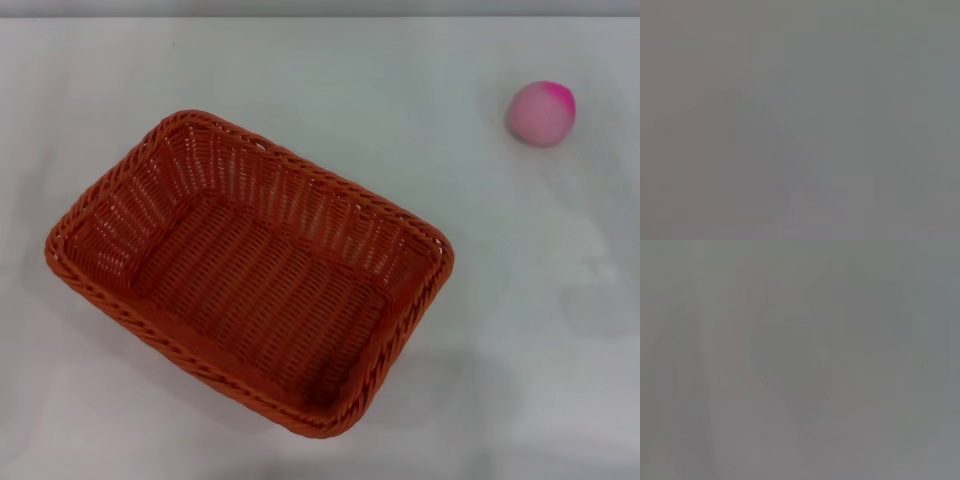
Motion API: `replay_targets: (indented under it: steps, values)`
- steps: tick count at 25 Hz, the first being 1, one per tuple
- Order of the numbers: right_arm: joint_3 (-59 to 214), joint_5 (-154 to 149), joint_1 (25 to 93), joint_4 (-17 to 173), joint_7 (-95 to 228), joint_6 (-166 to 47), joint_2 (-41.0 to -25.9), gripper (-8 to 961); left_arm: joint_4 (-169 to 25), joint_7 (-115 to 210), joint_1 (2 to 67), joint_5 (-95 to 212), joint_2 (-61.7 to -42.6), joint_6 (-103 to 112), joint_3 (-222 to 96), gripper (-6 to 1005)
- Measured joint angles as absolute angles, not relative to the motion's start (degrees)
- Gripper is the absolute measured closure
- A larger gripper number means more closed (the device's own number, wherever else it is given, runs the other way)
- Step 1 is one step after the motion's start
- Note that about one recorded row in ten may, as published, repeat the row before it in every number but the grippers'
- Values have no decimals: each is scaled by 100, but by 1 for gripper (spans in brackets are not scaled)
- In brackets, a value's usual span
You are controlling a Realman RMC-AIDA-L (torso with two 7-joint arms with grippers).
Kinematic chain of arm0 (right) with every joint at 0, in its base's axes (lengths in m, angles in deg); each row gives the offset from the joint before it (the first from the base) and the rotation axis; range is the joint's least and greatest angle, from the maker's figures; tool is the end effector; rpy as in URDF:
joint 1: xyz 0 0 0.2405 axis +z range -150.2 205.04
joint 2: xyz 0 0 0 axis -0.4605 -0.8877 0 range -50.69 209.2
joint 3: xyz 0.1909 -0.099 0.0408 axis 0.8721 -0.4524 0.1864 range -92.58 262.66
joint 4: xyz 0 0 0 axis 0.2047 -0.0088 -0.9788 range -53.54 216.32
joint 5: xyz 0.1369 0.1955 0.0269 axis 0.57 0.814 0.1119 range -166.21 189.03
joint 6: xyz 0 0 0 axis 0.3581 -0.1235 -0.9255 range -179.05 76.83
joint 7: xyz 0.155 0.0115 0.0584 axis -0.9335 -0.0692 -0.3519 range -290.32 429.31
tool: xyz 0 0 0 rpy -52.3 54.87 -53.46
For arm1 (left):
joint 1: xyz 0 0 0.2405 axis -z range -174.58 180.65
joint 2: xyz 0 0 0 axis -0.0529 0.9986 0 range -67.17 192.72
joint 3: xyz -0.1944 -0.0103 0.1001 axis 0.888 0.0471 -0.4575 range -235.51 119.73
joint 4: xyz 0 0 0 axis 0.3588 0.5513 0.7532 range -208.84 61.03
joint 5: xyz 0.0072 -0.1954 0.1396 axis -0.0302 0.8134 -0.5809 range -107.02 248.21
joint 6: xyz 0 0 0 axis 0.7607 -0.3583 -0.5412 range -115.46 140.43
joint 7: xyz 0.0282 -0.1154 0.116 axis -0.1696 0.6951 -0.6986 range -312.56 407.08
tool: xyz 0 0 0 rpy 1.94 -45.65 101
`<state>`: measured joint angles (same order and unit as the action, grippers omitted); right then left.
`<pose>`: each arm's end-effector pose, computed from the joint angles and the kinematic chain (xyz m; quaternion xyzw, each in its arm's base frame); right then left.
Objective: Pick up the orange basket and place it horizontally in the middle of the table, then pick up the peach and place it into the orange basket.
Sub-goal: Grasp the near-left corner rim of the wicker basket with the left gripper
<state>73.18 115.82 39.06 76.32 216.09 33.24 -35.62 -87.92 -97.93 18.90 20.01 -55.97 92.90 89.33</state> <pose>0.3962 0.2549 0.0691 -0.6434 0.2803 0.3559 0.6171 -0.3618 0.3067 0.0844 -0.6237 -0.2354 -0.3991 0.6295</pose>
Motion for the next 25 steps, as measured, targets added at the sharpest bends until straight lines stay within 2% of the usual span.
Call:
replay_targets:
  steps: [9,17,19,22,23,24,25]
  values:
    - [7281,11584,4019,7594,21610,3218,-3553,96,-11067,-6451,1527,28,-5601,8377,8933,126]
    - [7279,11582,4060,7536,21609,3173,-3552,95,-13632,-2781,1679,-3111,-5549,8750,8889,136]
    - [7293,11583,4065,7522,21609,3173,-3552,95,-13965,-2139,1865,-3645,-5422,9255,8867,139]
    - [7305,11584,4067,7483,21609,3173,-3552,95,-14107,-1455,2254,-4222,-5115,10065,8861,143]
    - [7307,11585,4067,7480,21610,3173,-3552,95,-14107,-1455,2254,-4222,-5115,10065,8861,144]
    - [7308,11588,4068,7477,21613,3173,-3553,95,-14126,-1080,2582,-4711,-4932,10564,8861,145]
    - [7309,11591,4068,7474,21622,3173,-3552,95,-14136,-1008,2664,-4875,-4898,10660,8861,147]
